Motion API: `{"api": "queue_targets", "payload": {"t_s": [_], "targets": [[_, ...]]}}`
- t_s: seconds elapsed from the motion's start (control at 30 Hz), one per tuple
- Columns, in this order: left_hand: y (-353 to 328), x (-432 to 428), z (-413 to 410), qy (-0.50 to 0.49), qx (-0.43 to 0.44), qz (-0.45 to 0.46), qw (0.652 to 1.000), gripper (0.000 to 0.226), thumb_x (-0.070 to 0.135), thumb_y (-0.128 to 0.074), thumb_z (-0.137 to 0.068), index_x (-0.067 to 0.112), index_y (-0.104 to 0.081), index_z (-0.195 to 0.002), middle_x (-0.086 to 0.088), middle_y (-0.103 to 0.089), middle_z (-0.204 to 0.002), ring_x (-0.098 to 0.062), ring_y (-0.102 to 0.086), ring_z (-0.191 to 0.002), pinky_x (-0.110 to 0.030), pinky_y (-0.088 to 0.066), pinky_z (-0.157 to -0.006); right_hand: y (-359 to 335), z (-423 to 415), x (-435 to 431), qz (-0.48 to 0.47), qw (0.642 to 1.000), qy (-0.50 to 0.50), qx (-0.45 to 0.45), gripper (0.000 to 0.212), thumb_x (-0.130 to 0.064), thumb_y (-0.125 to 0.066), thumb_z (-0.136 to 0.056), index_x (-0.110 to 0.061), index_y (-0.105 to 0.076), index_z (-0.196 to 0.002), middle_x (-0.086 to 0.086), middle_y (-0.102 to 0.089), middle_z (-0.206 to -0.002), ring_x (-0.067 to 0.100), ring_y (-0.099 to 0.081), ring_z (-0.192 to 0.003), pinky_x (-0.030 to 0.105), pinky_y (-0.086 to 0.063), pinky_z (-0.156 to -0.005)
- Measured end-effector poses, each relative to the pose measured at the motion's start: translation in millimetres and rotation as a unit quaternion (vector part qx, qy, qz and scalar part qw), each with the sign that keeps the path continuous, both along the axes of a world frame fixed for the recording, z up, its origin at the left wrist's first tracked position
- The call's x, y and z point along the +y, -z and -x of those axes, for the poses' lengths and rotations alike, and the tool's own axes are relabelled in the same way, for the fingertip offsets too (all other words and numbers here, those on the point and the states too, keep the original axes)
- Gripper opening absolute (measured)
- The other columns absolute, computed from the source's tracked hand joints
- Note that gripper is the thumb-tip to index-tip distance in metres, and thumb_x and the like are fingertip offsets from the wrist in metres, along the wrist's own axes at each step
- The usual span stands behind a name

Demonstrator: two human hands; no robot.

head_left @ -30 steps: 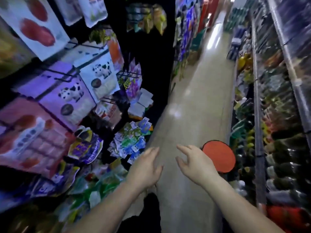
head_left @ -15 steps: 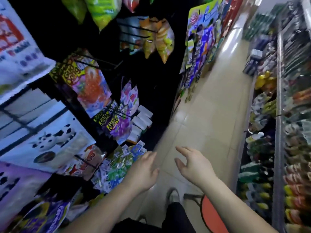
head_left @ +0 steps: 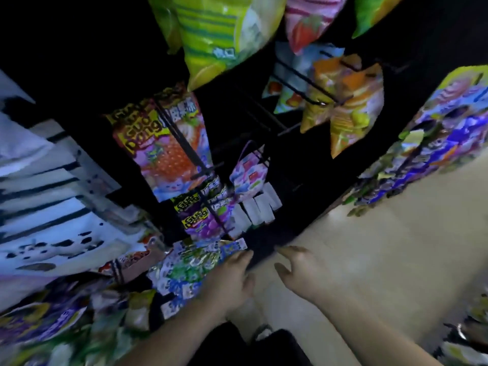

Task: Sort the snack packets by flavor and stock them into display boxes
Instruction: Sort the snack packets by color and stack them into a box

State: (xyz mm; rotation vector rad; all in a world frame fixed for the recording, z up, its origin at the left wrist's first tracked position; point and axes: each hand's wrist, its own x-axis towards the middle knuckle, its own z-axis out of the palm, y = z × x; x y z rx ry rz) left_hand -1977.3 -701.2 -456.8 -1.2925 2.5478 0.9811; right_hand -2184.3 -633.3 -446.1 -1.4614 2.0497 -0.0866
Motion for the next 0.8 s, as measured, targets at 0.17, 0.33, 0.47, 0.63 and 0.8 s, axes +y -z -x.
{"api": "queue_targets", "payload": {"t_s": [0.17,0.33,0.47,0.63,0.8], "targets": [[28,-18,14,-0.058,-0.038,-0.019,0.997,0.061,0.045,-0.046,-0.102,0.026,-0.034,-0.158,0.003,-0.043,-0.156,-0.023,-0.05,-0.136,-0.033,-0.049,-0.103,20,22,-60,0.003,0.996,-0.085,-0.009,0.051,-0.044,-0.053,-0.094,-0.033,-0.056,-0.145,-0.005,-0.064,-0.14,0.017,-0.061,-0.125,0.032,-0.052,-0.097],[72,-4,37,-0.175,-0.068,-0.044,0.981,0.055,0.043,-0.047,-0.099,0.026,-0.043,-0.151,-0.002,-0.053,-0.145,-0.025,-0.062,-0.118,-0.038,-0.055,-0.092,51,44,-86,0.022,0.981,-0.194,0.007,0.039,-0.041,-0.056,-0.098,-0.039,-0.06,-0.137,-0.009,-0.066,-0.134,0.017,-0.061,-0.122,0.033,-0.053,-0.091],[124,12,62,-0.256,-0.079,-0.049,0.962,0.056,0.04,-0.047,-0.1,0.028,-0.038,-0.154,-0.003,-0.054,-0.145,-0.027,-0.063,-0.116,-0.04,-0.057,-0.09,110,62,-95,0.035,0.963,-0.265,-0.018,0.043,-0.043,-0.057,-0.098,-0.041,-0.057,-0.141,-0.01,-0.065,-0.135,0.015,-0.061,-0.122,0.031,-0.053,-0.09],[200,17,78,-0.287,-0.1,-0.041,0.952,0.059,0.04,-0.045,-0.103,0.027,-0.032,-0.158,-0.001,-0.045,-0.155,-0.028,-0.064,-0.117,-0.043,-0.058,-0.09,205,68,-97,0.075,0.959,-0.268,-0.05,0.043,-0.043,-0.063,-0.095,-0.031,-0.064,-0.136,-0.003,-0.068,-0.127,0.022,-0.064,-0.117,0.037,-0.057,-0.083],[333,14,59,-0.28,-0.094,-0.03,0.955,0.054,0.035,-0.045,-0.103,0.028,-0.033,-0.155,-0.003,-0.05,-0.145,-0.028,-0.06,-0.116,-0.039,-0.055,-0.083,360,54,-96,0.192,0.943,-0.265,-0.061,0.037,-0.031,-0.064,-0.087,-0.018,-0.073,-0.121,0.0,-0.074,-0.112,0.028,-0.069,-0.102,0.039,-0.061,-0.07]]}}
